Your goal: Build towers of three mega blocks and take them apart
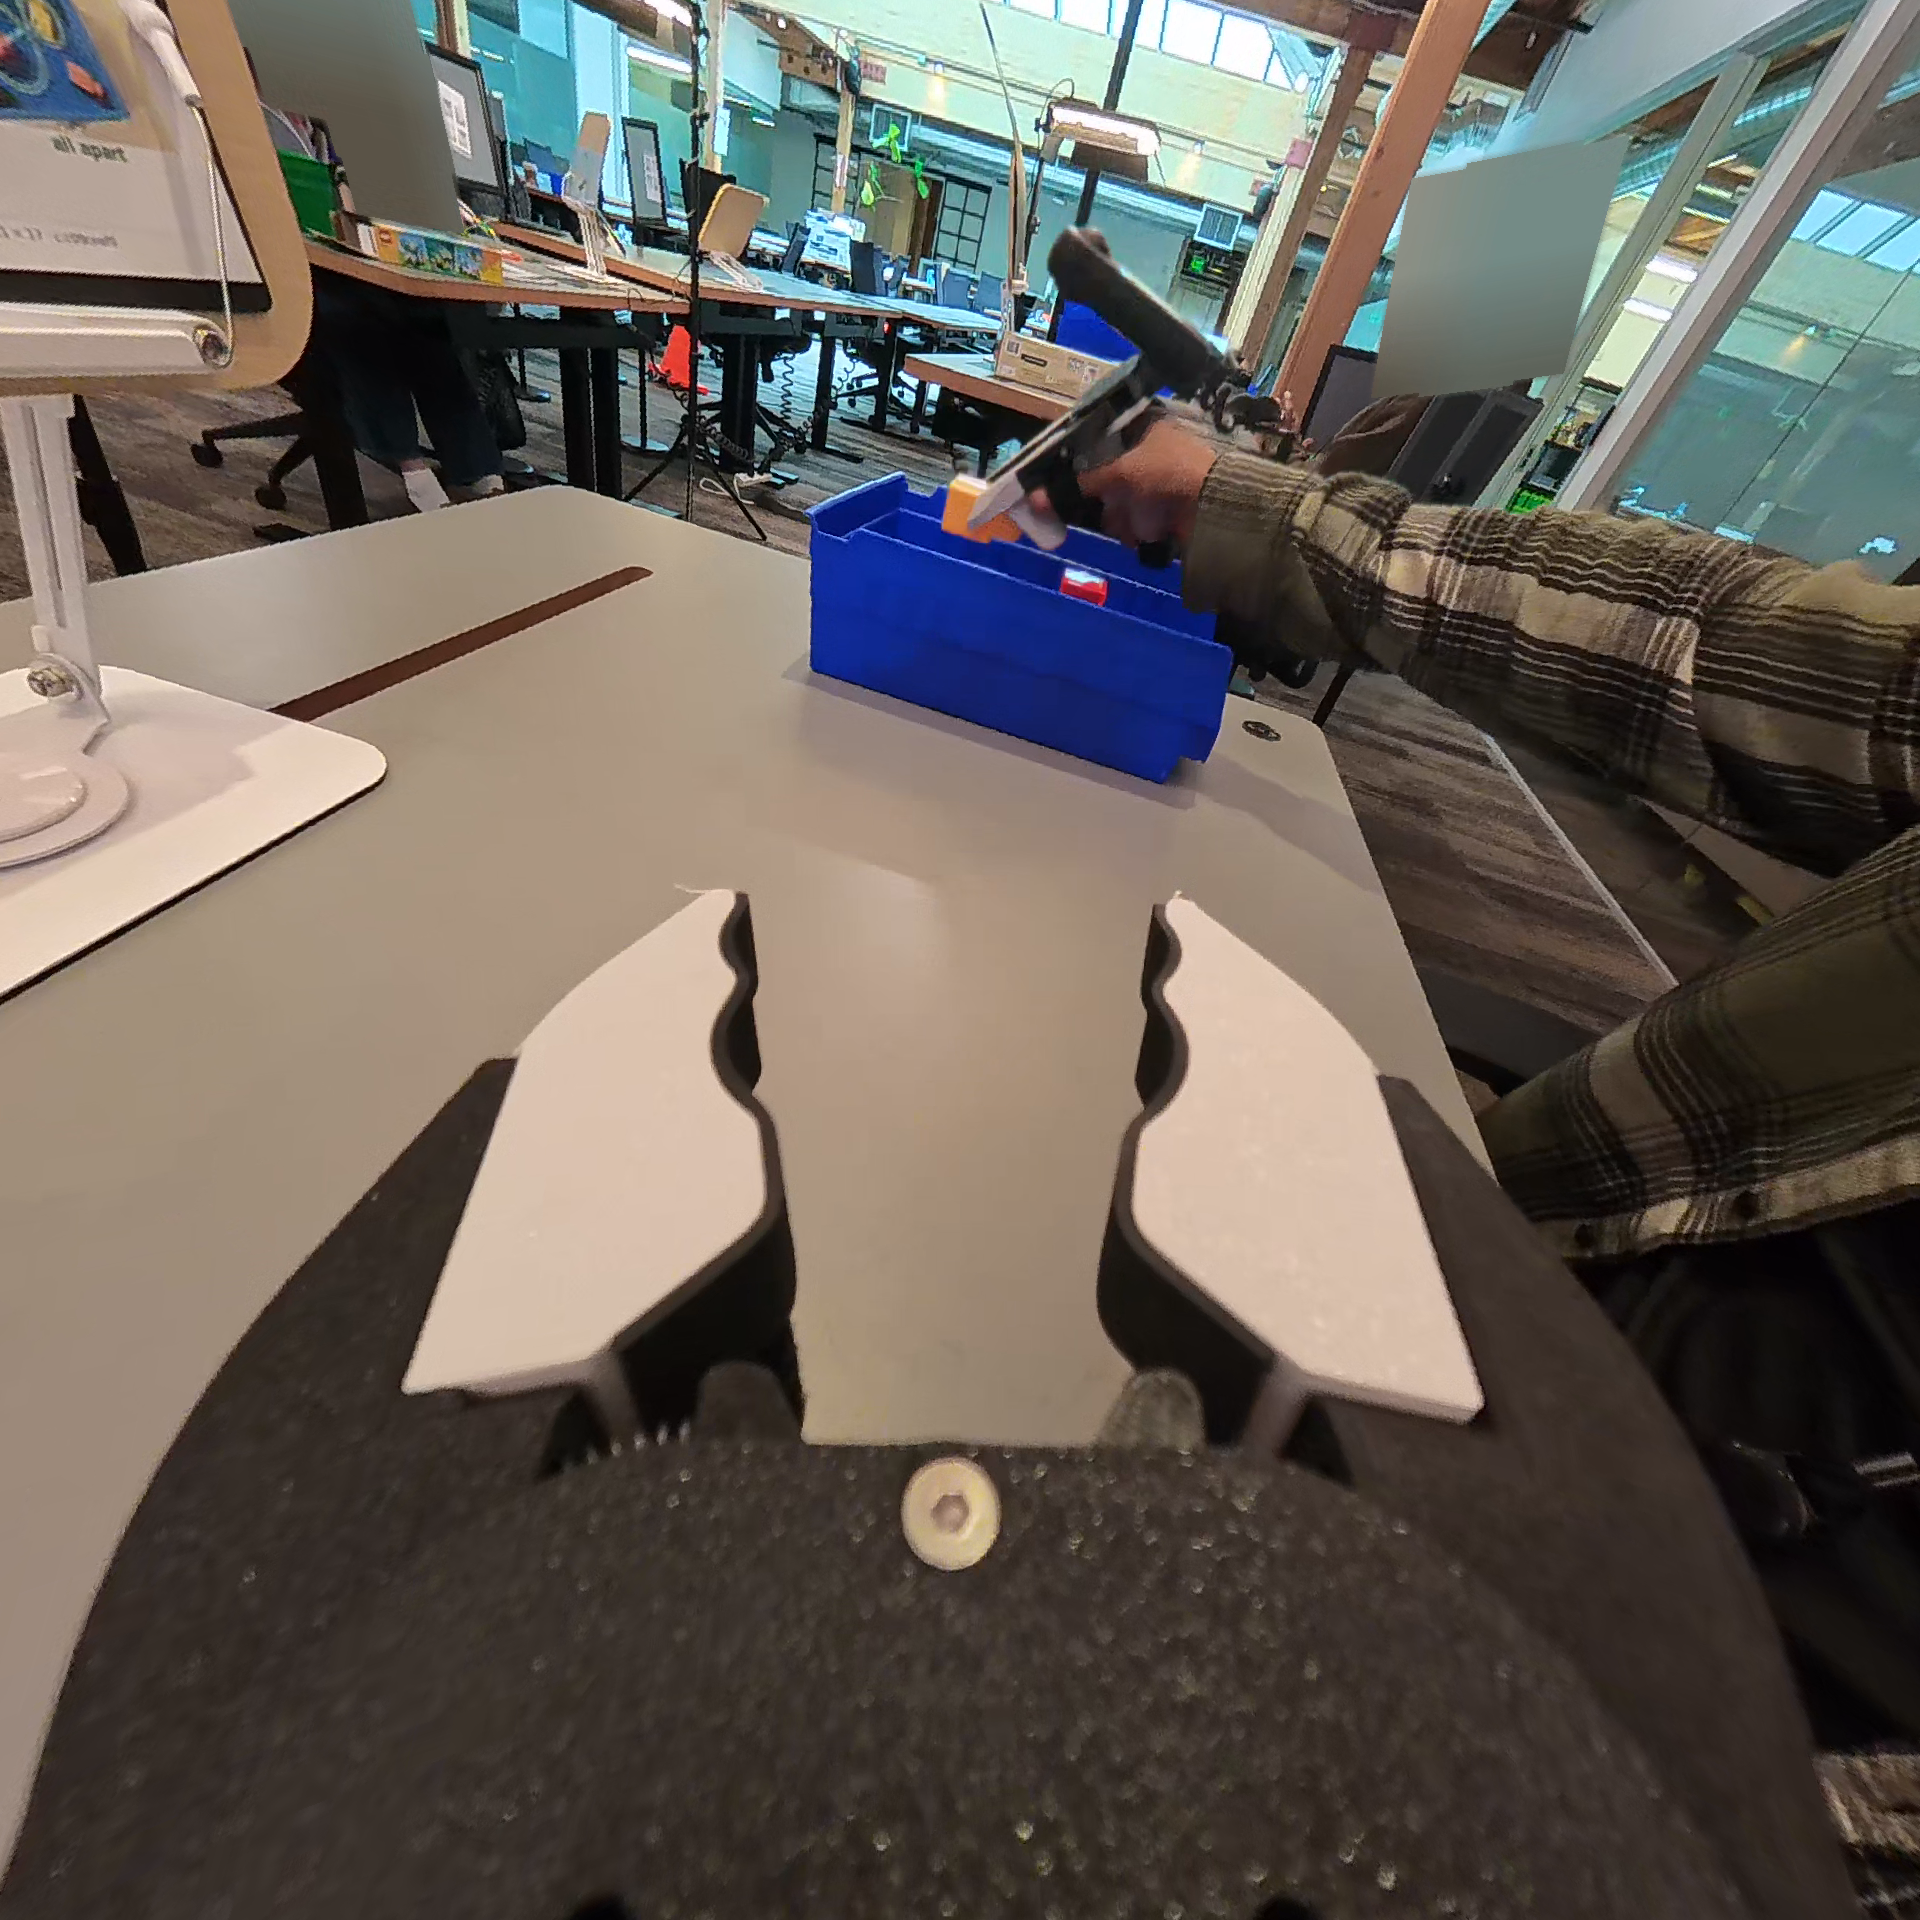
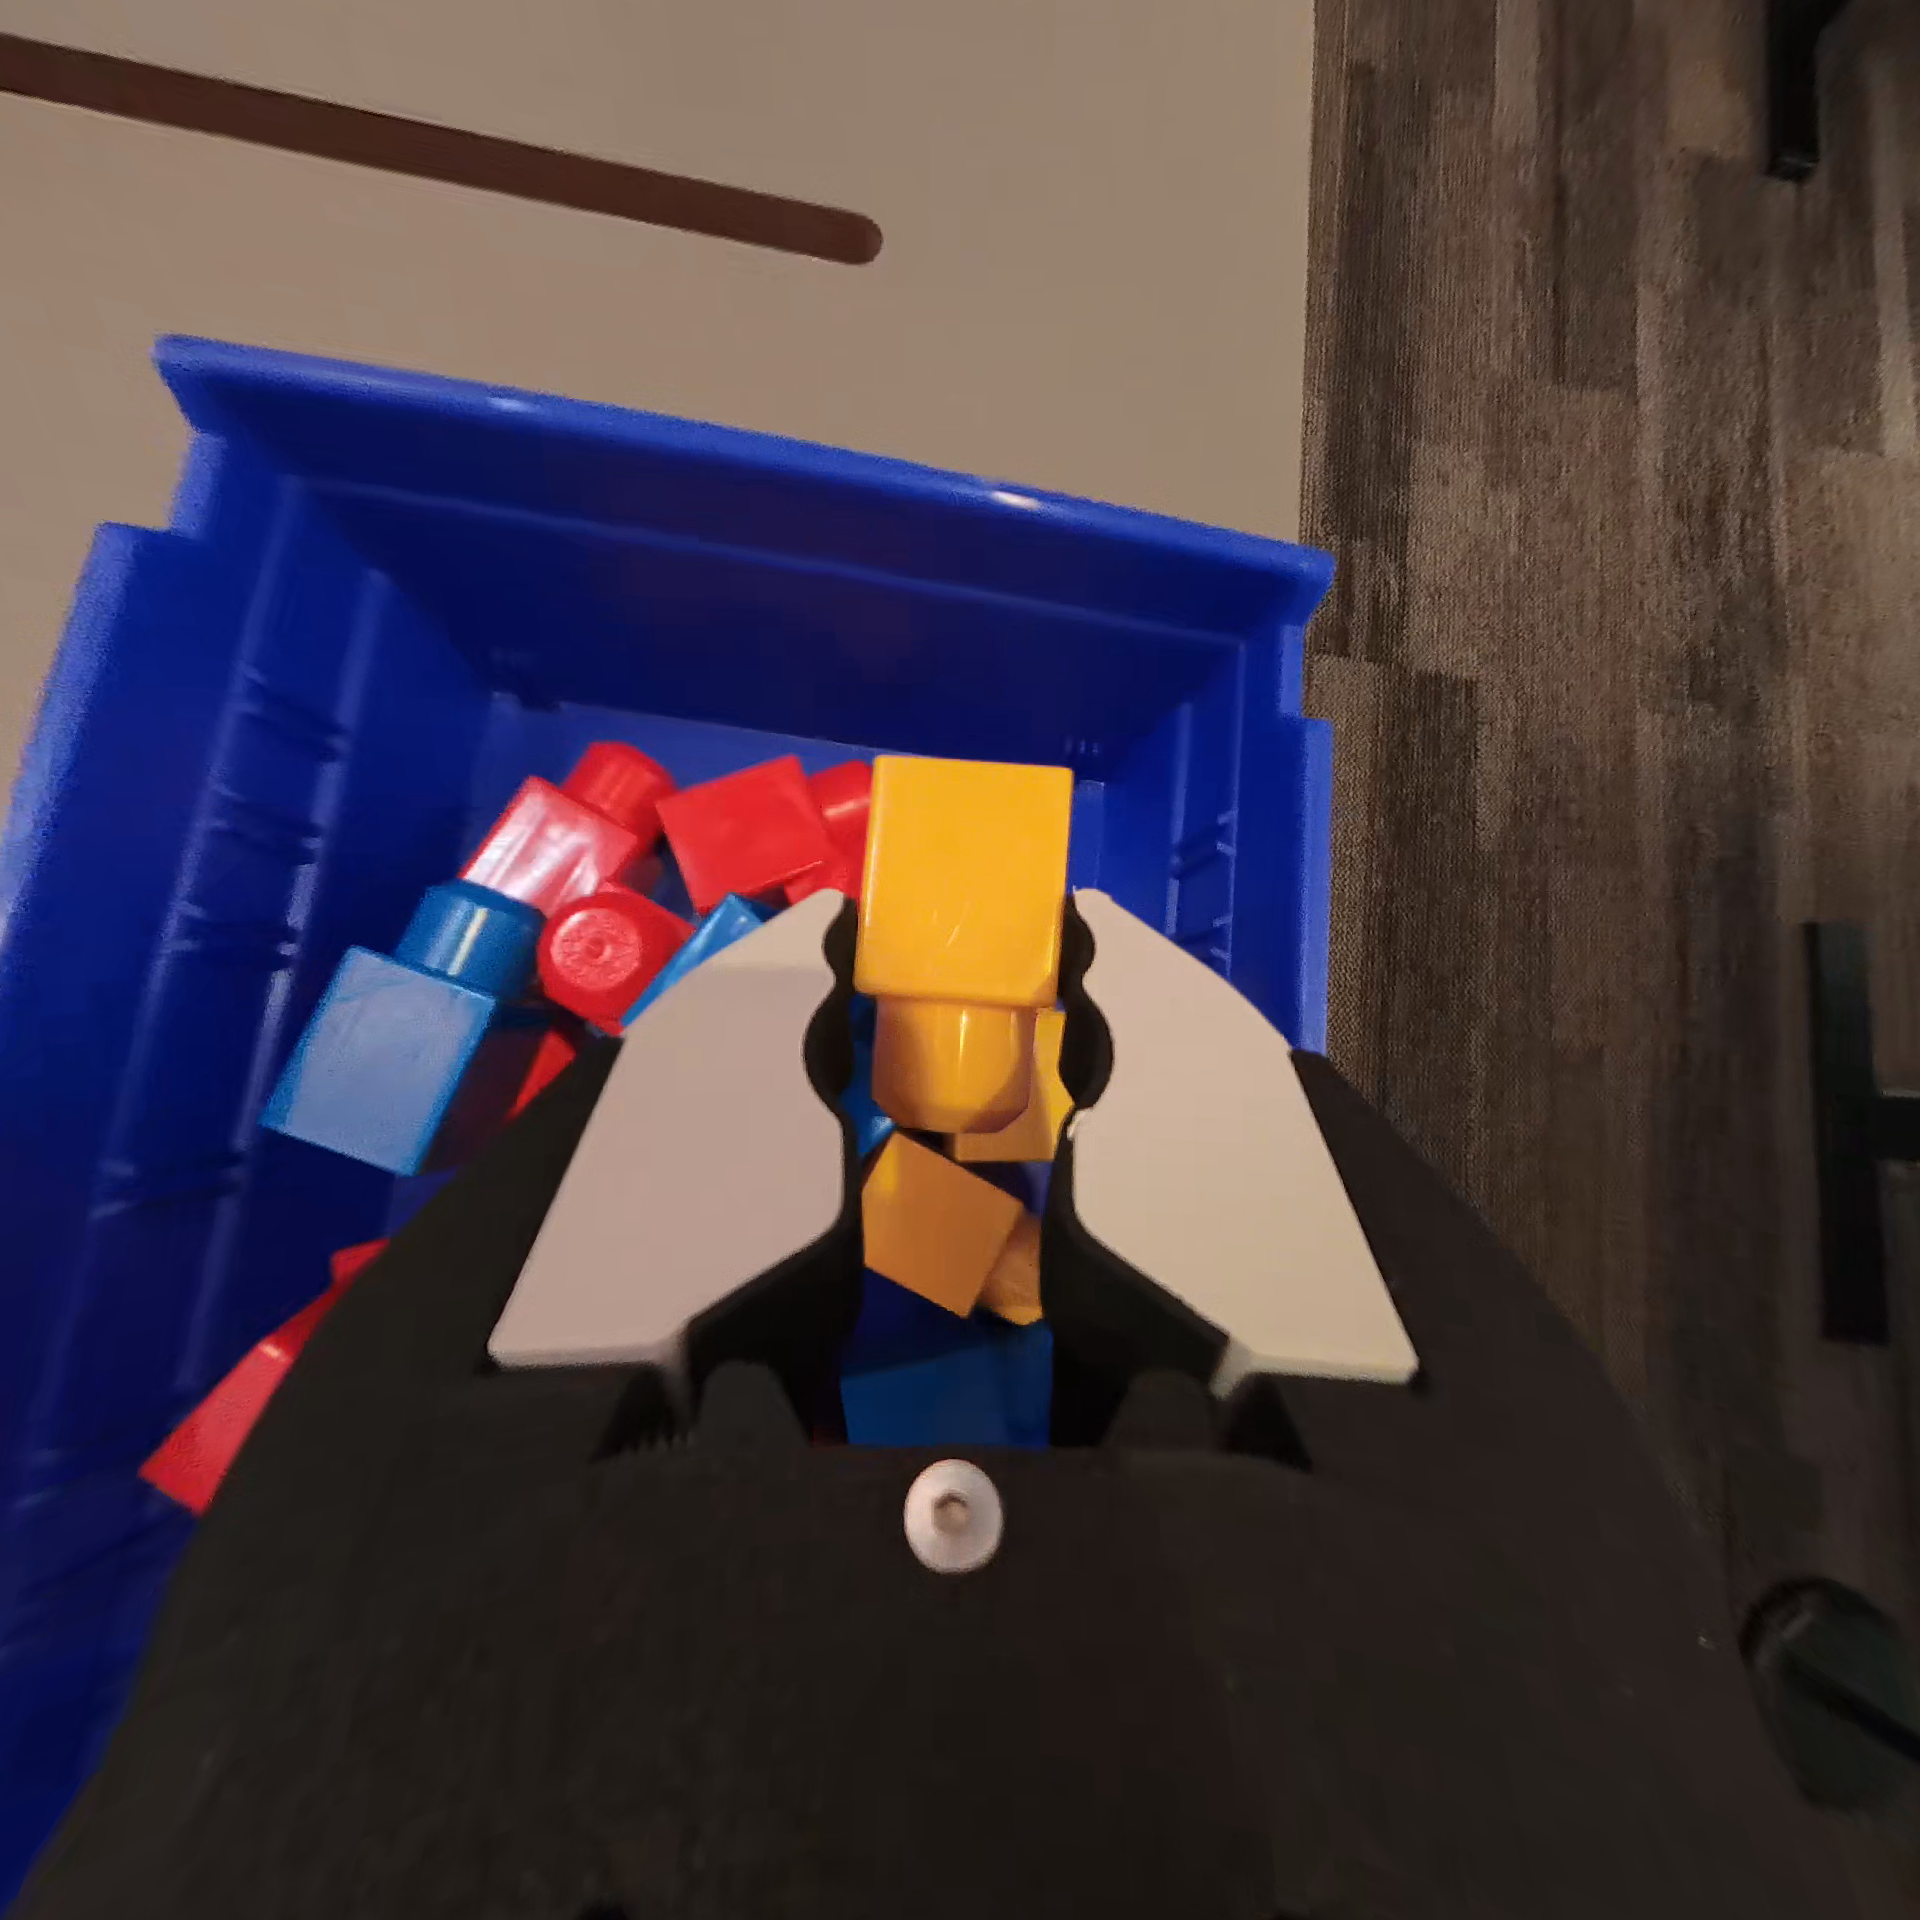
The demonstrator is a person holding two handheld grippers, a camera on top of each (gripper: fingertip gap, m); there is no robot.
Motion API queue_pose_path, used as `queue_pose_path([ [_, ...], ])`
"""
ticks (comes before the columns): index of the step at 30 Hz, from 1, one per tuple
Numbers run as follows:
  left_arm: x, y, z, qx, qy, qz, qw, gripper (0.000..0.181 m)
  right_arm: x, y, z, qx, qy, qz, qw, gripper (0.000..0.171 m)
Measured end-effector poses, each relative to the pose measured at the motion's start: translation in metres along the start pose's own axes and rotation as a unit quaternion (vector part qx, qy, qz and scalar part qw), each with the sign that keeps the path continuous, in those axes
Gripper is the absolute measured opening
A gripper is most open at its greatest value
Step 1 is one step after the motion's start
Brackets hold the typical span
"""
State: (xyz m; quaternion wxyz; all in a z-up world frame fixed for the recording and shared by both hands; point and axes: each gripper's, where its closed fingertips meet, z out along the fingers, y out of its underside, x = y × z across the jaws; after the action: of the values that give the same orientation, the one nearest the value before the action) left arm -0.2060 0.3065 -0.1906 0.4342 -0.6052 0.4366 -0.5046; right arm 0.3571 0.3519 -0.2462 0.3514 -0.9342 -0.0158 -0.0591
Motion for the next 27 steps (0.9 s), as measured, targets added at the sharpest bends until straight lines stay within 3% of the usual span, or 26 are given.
queue_pose_path([
  [6, 0.0, 0.0, 0.0, 0.001, -0.002, 0.001, 1.0, 0.071, -0.017, -0.021, -0.024, 0.056, -0.02, -0.013, 0.998, 0.072],
  [8, -0.001, 0.001, 0.001, -0.001, -0.002, 0.0, 1.0, 0.071, -0.046, -0.037, -0.048, 0.091, -0.042, -0.042, 0.994, 0.073],
  [13, -0.001, 0.002, 0.004, -0.003, -0.006, -0.001, 1.0, 0.071, -0.16, -0.059, -0.117, 0.192, -0.113, -0.122, 0.967, 0.072],
  [20, -0.009, -0.008, -0.005, 0.021, -0.041, -0.001, 0.999, 0.071, -0.325, -0.034, -0.176, 0.276, -0.256, -0.182, 0.908, 0.069],
  [23, -0.012, -0.039, -0.034, 0.076, -0.1, 0.004, 0.992, 0.072, -0.365, -0.023, -0.189, 0.313, -0.293, -0.174, 0.887, 0.068],
  [27, -0.01, -0.089, -0.119, 0.132, -0.233, 0.027, 0.963, 0.073, -0.396, -0.007, -0.19, 0.331, -0.336, -0.168, 0.866, 0.065],
])
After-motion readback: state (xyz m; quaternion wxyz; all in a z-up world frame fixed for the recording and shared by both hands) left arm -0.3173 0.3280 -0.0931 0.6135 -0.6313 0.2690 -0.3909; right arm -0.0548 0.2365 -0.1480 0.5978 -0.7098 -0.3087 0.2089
